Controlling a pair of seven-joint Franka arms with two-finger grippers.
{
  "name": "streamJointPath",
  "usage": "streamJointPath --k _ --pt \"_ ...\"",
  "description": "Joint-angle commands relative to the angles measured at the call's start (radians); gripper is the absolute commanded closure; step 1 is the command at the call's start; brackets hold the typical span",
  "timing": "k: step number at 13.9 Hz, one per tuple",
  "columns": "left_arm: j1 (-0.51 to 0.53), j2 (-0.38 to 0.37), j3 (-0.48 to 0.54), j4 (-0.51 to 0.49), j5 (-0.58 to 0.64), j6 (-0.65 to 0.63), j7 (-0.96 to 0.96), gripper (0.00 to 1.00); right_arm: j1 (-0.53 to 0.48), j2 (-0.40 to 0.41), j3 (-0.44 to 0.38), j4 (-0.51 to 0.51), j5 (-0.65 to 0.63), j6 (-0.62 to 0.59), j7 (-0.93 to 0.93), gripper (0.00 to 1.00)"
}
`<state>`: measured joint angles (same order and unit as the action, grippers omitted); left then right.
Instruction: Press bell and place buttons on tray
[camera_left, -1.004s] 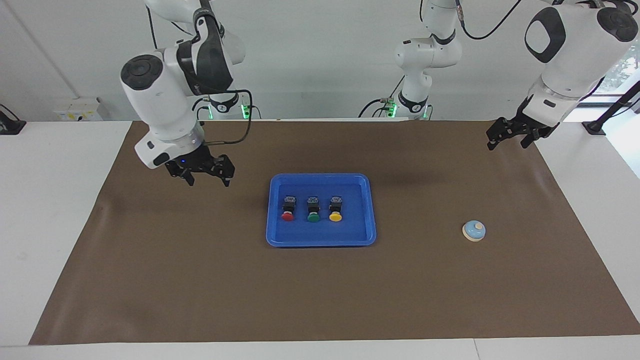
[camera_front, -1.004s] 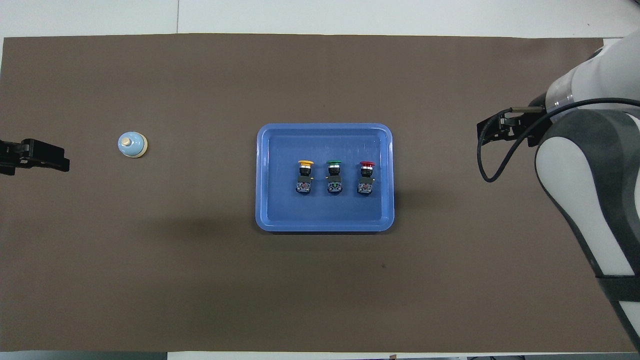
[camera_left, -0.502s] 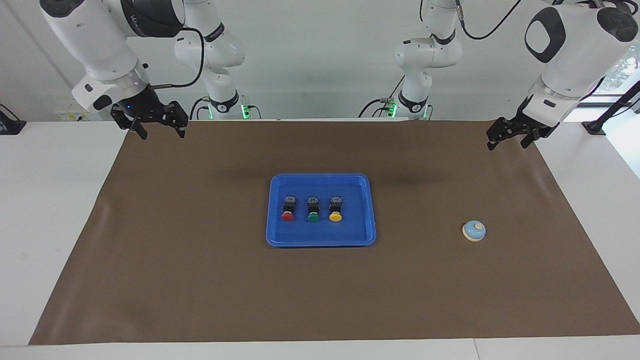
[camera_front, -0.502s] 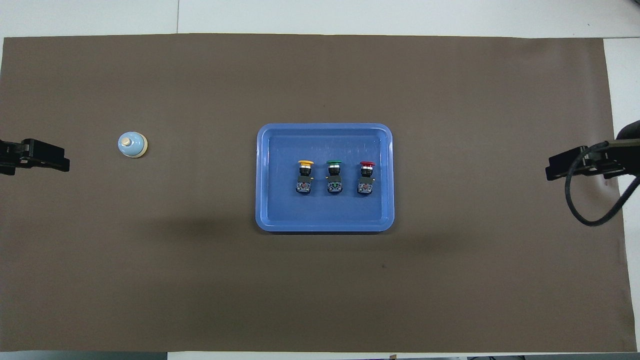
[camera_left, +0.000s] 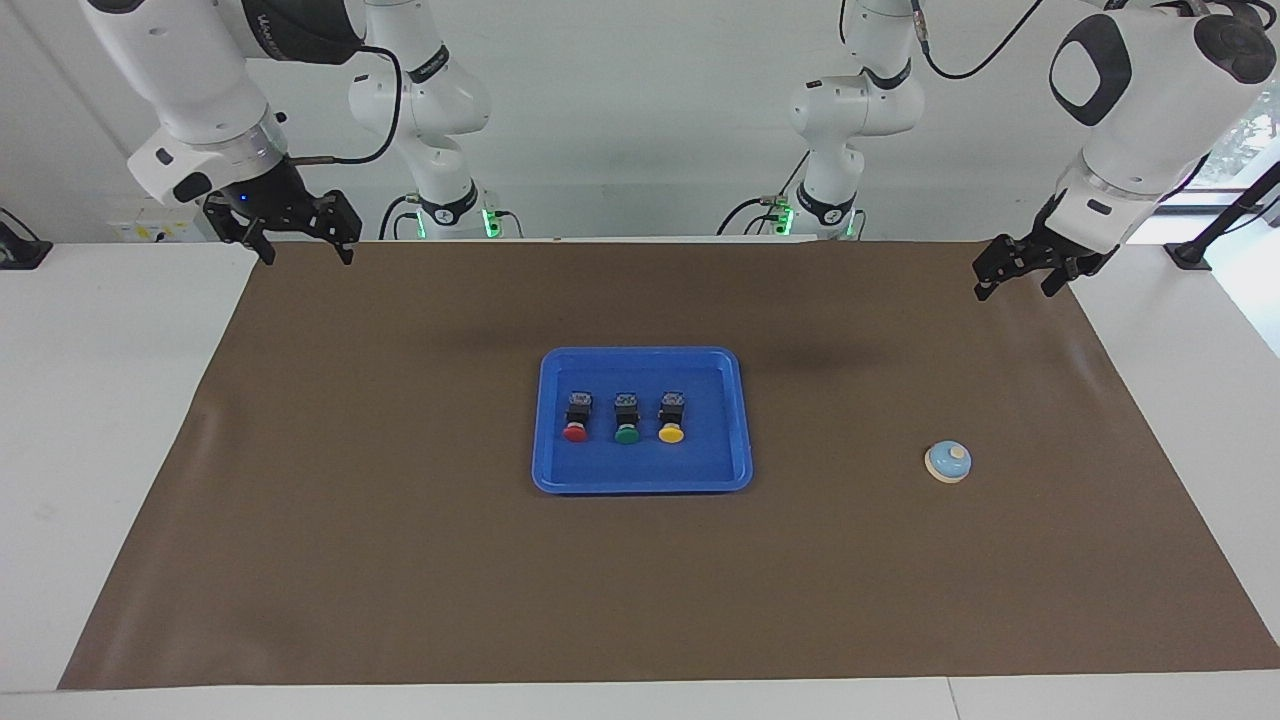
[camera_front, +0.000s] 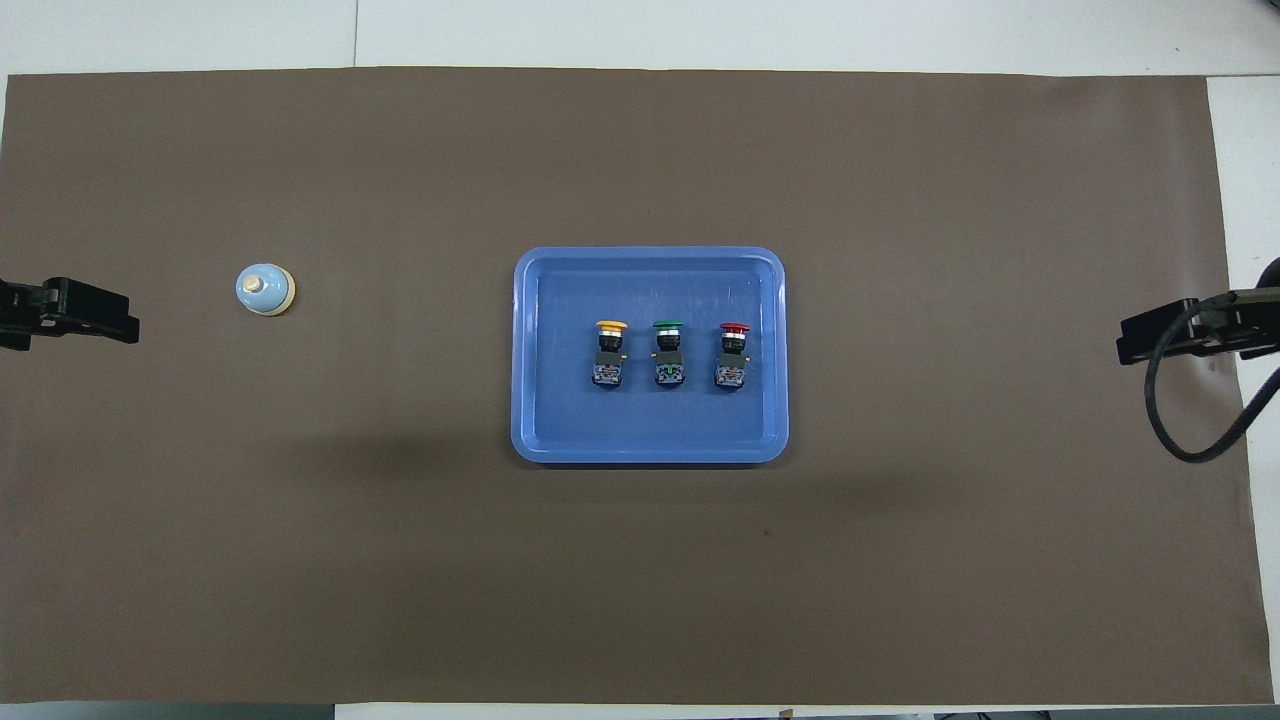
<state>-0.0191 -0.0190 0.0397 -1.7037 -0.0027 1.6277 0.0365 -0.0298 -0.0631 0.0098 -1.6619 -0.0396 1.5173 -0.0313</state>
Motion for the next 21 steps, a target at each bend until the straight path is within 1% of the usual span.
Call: streamJointPath --k 1,11,21 --pt "0.001 -0.022 0.0 -0.02 0.012 0.0 0.005 0.0 -0.021 -0.007 0.013 -0.018 -0.01 0.02 -0.018 0.0" --pt "0.001 -0.022 0.0 -0.02 0.012 0.0 0.005 0.0 -0.029 -0.009 0.006 -0.018 0.046 0.02 -0.019 0.0" --pt "0.001 -0.022 0.0 -0.019 0.012 0.0 0.005 0.0 -0.022 -0.017 0.007 -0.022 0.041 0.011 -0.021 0.0"
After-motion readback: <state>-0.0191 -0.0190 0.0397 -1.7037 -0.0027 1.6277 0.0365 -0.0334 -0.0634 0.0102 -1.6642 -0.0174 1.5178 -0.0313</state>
